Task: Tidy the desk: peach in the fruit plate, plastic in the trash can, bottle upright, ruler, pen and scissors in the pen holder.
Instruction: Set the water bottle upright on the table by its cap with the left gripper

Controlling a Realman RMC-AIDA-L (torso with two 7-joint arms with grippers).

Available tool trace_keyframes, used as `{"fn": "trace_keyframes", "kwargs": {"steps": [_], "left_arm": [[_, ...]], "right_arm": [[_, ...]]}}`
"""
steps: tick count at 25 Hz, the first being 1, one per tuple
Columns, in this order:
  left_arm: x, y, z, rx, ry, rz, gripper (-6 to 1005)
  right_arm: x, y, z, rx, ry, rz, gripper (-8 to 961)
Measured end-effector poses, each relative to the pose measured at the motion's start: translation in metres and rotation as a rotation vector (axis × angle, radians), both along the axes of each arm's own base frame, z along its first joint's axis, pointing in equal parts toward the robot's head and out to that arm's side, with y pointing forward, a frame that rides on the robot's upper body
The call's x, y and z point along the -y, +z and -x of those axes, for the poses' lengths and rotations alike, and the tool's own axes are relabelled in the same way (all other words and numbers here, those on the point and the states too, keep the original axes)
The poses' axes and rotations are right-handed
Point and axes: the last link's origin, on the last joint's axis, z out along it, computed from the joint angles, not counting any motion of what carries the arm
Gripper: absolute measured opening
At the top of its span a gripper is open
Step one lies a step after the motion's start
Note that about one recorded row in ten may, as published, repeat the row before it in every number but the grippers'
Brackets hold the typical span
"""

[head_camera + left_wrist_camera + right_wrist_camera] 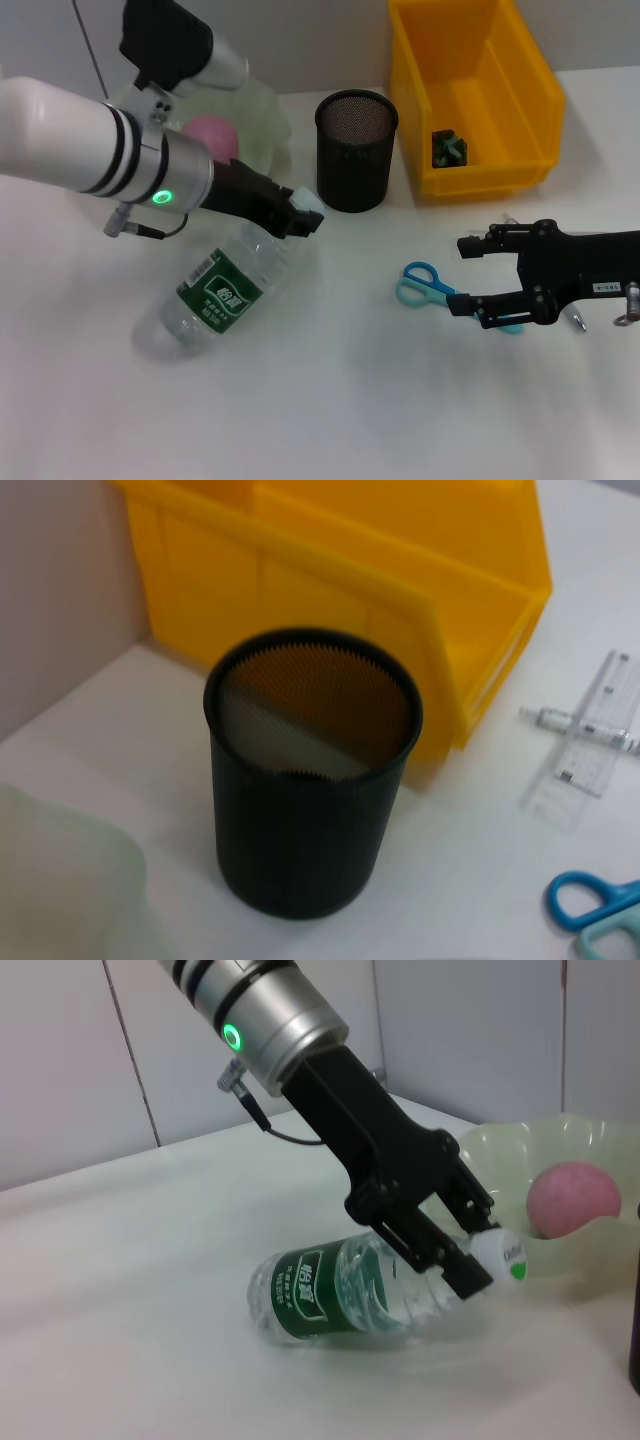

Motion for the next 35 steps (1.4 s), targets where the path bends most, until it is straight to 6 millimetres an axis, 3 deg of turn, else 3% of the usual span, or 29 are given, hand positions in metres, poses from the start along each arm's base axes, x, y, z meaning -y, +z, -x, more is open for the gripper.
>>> {"fn": "trace_keyframes", "kwargs": {"steps": [20,35], "left_arm": [[0.0,0.053,-0.005,0.155,0.02,0.028,445],[0.005,0.07,-0.002,0.197,0.037,0.054,444]], "right_arm": [[-0.003,0.001,0.003,-0.001,0.003,-0.002,794],[-0.003,0.002,0.003,-0.002,0.002,-0.004,792]]}}
